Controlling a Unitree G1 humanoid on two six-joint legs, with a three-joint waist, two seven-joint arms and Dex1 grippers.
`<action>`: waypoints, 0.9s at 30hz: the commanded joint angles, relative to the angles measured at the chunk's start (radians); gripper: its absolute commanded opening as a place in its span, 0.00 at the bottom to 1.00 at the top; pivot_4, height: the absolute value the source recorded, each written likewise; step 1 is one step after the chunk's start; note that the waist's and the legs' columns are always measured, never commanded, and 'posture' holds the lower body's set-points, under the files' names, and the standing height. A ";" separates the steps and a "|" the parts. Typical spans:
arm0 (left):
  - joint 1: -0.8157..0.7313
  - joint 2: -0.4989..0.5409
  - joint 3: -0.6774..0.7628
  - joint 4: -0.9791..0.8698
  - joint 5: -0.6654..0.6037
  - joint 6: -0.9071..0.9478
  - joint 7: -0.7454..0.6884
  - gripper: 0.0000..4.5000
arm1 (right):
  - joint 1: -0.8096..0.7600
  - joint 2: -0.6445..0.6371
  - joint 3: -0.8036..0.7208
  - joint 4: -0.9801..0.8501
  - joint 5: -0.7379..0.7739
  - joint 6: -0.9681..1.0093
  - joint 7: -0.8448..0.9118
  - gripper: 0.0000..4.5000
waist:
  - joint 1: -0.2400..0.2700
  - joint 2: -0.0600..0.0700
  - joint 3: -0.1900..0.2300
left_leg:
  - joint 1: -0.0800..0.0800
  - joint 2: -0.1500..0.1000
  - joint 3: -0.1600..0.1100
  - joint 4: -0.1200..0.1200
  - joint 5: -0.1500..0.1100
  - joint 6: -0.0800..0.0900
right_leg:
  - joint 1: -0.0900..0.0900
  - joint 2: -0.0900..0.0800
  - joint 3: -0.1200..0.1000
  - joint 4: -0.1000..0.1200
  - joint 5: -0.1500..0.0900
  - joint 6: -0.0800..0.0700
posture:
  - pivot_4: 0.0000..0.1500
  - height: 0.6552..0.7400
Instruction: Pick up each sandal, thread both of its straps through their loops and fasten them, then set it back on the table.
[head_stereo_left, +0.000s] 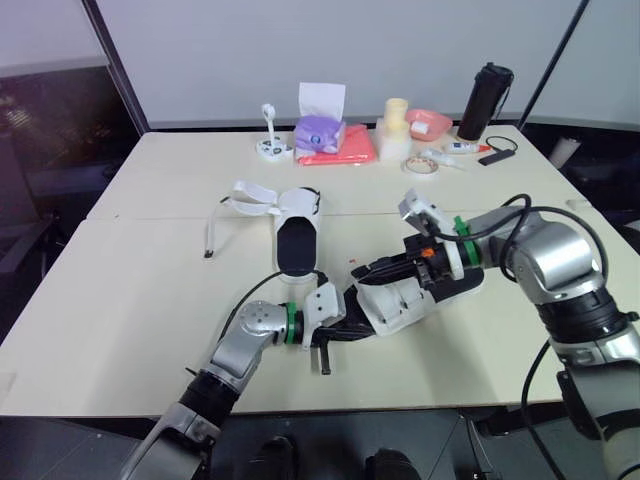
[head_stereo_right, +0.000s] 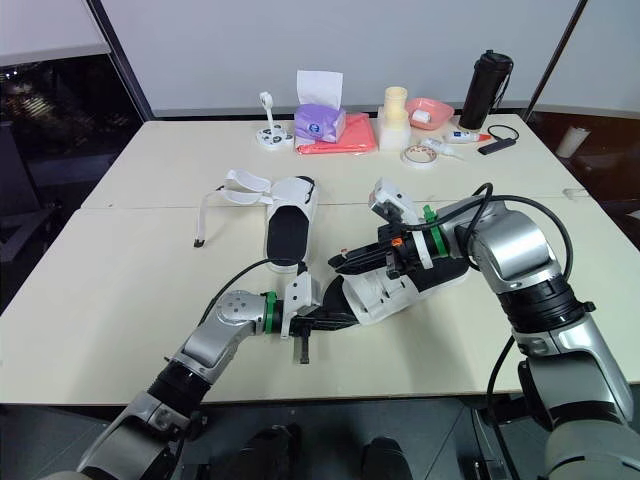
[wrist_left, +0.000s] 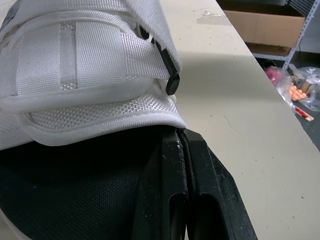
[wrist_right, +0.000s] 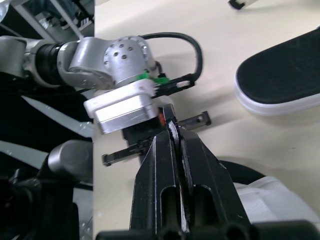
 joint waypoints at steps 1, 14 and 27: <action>0.020 0.011 -0.038 0.023 0.037 0.016 -0.005 0.00 | -0.062 0.023 0.009 0.051 -0.037 -0.084 0.003 0.01 | 0.000 0.000 0.000 | 0.000 0.000 0.000 0.000 0.000 0.000 | 0.000 0.000 0.000 0.000 0.000 0.000 | 1.00 1.00; 0.025 0.018 -0.045 0.013 0.039 0.029 -0.008 0.00 | -0.164 0.122 0.055 0.436 -0.195 -0.289 0.019 0.01 | -0.004 0.000 0.000 | 0.000 0.000 0.000 0.000 0.000 0.000 | 0.000 0.000 0.000 0.001 0.000 0.000 | 1.00 1.00; 0.033 0.021 -0.045 0.001 0.039 0.031 -0.006 0.00 | -0.169 0.158 0.060 0.662 -0.305 -0.425 0.001 0.01 | -0.005 0.001 0.000 | 0.002 0.000 0.000 0.000 0.001 -0.001 | 0.001 0.001 0.000 0.002 0.000 0.000 | 1.00 1.00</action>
